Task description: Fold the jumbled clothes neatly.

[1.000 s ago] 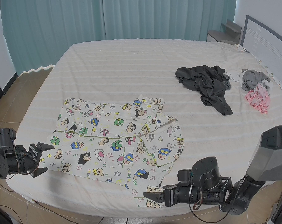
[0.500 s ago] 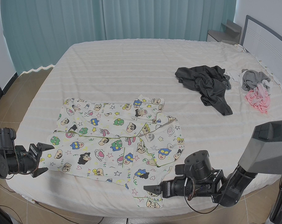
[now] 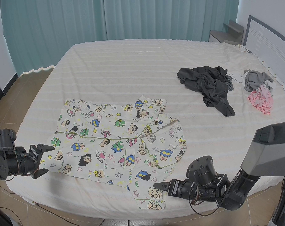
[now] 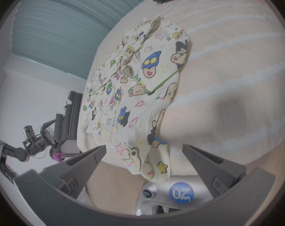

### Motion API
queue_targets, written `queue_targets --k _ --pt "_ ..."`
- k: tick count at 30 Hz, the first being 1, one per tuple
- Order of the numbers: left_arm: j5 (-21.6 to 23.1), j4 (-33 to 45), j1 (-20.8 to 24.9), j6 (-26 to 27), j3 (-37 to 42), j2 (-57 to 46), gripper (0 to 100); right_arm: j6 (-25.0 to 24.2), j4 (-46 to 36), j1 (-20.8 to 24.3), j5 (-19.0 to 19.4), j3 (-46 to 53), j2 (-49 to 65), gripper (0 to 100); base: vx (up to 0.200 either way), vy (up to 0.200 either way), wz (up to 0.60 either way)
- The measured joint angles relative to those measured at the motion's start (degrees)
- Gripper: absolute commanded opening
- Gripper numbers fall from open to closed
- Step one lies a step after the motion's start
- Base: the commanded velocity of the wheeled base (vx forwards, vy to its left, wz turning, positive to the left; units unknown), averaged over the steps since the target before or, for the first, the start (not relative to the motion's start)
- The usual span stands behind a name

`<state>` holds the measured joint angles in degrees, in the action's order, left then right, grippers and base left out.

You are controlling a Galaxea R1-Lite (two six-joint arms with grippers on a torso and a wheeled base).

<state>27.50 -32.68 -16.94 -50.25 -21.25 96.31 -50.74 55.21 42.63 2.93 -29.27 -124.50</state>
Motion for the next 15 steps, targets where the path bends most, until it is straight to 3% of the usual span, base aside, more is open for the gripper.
queue_targets --k 8,15 --pt "0.0 0.0 0.0 0.0 0.0 0.0 100 -1.9 0.2 2.2 -11.5 -2.2 -3.8 100 0.000 0.000 0.00" --pt "0.0 0.0 0.0 0.0 -0.1 0.0 100 -5.0 0.0 2.7 -12.1 -2.3 -5.6 100 0.000 0.000 0.00"
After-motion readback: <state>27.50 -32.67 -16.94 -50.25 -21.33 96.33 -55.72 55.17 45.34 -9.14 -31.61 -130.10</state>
